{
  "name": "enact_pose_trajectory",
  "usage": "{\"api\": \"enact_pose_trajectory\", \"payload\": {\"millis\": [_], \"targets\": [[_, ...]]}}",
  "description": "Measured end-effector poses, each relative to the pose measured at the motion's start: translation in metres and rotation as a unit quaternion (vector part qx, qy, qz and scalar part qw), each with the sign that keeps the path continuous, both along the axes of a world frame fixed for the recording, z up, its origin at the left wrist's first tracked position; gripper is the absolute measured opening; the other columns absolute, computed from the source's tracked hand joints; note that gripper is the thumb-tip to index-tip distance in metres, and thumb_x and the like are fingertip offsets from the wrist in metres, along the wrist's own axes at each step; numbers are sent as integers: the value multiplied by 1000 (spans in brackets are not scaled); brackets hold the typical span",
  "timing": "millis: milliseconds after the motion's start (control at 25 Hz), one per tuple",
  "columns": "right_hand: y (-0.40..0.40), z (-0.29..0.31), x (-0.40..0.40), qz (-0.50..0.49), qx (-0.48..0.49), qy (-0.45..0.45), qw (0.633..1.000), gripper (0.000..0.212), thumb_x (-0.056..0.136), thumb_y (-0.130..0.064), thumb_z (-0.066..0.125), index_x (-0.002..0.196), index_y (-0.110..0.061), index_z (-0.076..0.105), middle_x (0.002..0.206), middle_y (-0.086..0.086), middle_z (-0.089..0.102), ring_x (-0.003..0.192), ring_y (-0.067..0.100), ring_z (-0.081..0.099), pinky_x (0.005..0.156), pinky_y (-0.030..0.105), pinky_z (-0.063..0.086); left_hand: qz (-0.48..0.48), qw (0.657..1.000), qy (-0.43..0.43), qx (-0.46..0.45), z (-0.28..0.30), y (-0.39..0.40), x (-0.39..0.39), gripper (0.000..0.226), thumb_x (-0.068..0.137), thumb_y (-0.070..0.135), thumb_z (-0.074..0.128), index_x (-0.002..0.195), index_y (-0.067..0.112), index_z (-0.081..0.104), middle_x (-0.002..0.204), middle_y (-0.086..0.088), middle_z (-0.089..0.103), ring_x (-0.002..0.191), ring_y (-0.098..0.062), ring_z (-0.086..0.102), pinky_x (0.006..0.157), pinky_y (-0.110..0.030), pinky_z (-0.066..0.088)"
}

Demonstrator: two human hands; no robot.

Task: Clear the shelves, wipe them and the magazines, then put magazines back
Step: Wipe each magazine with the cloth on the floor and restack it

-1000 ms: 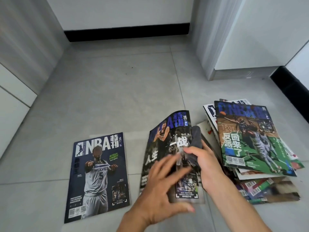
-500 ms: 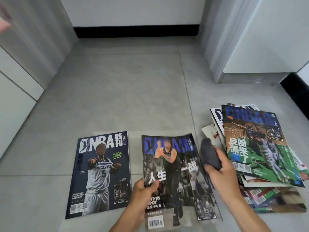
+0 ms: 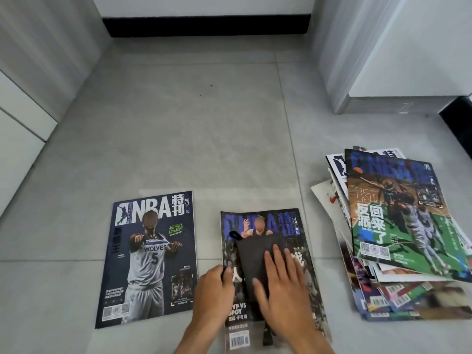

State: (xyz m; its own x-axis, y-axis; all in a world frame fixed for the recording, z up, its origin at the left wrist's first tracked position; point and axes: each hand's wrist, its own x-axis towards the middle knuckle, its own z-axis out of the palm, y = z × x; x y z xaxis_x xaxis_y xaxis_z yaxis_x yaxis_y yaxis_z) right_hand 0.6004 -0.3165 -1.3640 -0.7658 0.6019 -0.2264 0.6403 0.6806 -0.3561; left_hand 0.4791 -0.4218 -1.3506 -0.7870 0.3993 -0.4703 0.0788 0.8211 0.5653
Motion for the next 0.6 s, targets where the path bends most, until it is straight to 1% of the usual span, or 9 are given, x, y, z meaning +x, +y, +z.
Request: {"api": "enact_pose_trajectory", "payload": {"millis": [80, 160, 200, 280, 320, 400, 440, 520, 600], "targets": [[-9, -5, -11, 23, -20, -50, 998, 71, 91, -56, 43, 130, 0, 60, 143, 20, 53, 136, 38, 47, 117, 49, 25, -9, 999, -35, 3, -5, -1, -10, 41, 100, 36, 51, 65, 15, 56, 57, 2, 57, 57, -16, 56, 57, -31, 40], [2, -10, -16, 70, 20, -17, 997, 56, 89, -45, 51, 129, -6, 55, 147, 16, 48, 137, 34, 48, 119, 47, 29, -23, 998, -61, -5, -5, -1, -16, 42, 99, 37, 53, 64, 15, 57, 54, 3, 55, 52, -13, 52, 53, -29, 35], [19, -16, -15, 72, 42, 12, 996, 54, 90, -39, 52, 136, -12, 49, 153, 12, 40, 140, 32, 44, 117, 47, 28, -37, 997, -66, -11, -5, -1, -18, 41, 99, 38, 52, 66, 16, 58, 55, 4, 55, 52, -11, 52, 53, -29, 34], [61, -24, -15, 28, 60, 23, 998, 61, 94, -31, 46, 152, -21, 31, 162, 8, 23, 149, 30, 28, 119, 50, 24, -56, 996, -68, -17, -6, 0, -19, 36, 100, 39, 50, 74, 18, 62, 60, 5, 58, 54, -10, 52, 54, -28, 37], [77, -26, -17, -23, 70, 23, 997, 63, 96, -29, 44, 156, -24, 25, 163, 9, 21, 150, 32, 24, 120, 53, 25, -64, 996, -64, -20, -7, -1, -17, 34, 101, 40, 49, 78, 19, 63, 63, 5, 60, 54, -10, 53, 56, -29, 40], [80, -25, -34, -123, 83, 29, 988, 64, 97, -30, 44, 157, -26, 22, 164, 14, 19, 150, 39, 18, 120, 57, 23, -71, 995, -58, -27, -8, -1, -15, 30, 101, 39, 49, 84, 20, 65, 68, 3, 64, 55, -10, 54, 57, -29, 43], [68, -24, -50, -121, 90, 28, 988, 63, 99, -36, 42, 158, -27, 19, 165, 13, 14, 151, 40, 12, 121, 57, 17, -70, 995, -59, -28, -9, 0, -16, 29, 100, 38, 50, 83, 19, 65, 68, 3, 65, 56, -11, 55, 57, -29, 44], [23, -29, -82, -19, 97, 55, 994, 58, 104, -45, 34, 157, -29, 19, 165, 9, 12, 152, 39, 9, 122, 55, 11, -65, 996, -52, -32, -9, 1, -21, 30, 98, 34, 55, 77, 16, 64, 68, 3, 66, 60, -15, 60, 57, -29, 44], [0, -36, -92, 126, 115, 74, 983, 53, 103, -45, 35, 154, -31, 29, 162, 7, 25, 150, 37, 21, 121, 54, 22, -63, 996, -50, -27, -6, 3, -24, 30, 97, 29, 55, 71, 17, 62, 67, 6, 64, 61, -13, 58, 51, -24, 39]]}}
